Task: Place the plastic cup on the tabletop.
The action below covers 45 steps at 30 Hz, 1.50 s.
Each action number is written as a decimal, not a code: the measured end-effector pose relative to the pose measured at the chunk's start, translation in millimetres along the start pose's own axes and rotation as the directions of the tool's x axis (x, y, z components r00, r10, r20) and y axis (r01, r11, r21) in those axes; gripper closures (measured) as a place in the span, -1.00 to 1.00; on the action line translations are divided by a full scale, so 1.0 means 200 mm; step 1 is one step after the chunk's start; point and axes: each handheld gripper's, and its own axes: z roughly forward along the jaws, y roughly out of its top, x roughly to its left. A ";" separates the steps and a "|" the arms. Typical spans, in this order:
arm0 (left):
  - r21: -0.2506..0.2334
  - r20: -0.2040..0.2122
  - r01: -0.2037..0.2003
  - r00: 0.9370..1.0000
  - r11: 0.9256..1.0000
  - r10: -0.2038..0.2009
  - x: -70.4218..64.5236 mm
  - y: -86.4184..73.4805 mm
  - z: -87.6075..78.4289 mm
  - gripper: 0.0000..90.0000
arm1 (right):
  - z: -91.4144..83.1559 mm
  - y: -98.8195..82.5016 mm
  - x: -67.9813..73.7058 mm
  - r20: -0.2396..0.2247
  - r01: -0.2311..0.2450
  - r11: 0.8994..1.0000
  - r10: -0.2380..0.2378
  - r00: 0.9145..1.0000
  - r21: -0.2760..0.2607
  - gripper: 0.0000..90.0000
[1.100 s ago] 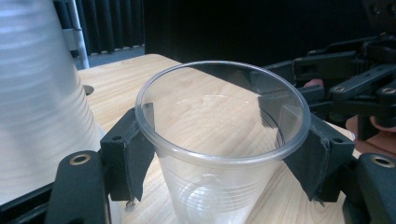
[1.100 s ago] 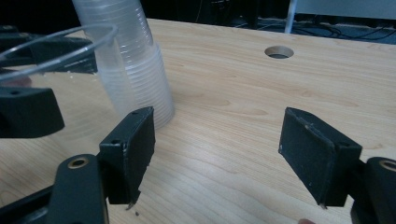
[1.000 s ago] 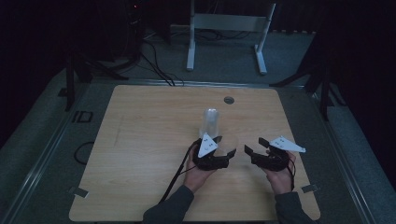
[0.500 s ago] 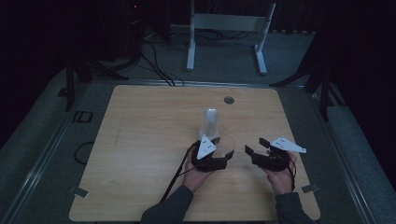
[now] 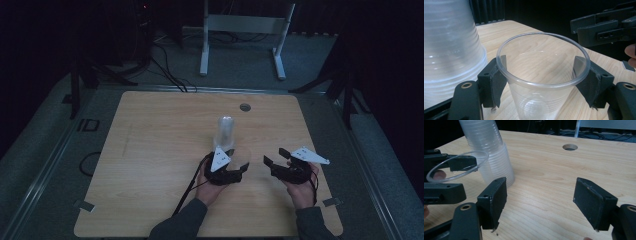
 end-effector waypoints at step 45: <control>0.059 -0.007 -0.016 1.000 0.998 0.017 -0.01 -0.09 0.03 -0.42 | 0.00 0.00 -0.01 -0.001 0.000 1.000 0.000 1.000 0.003 -0.41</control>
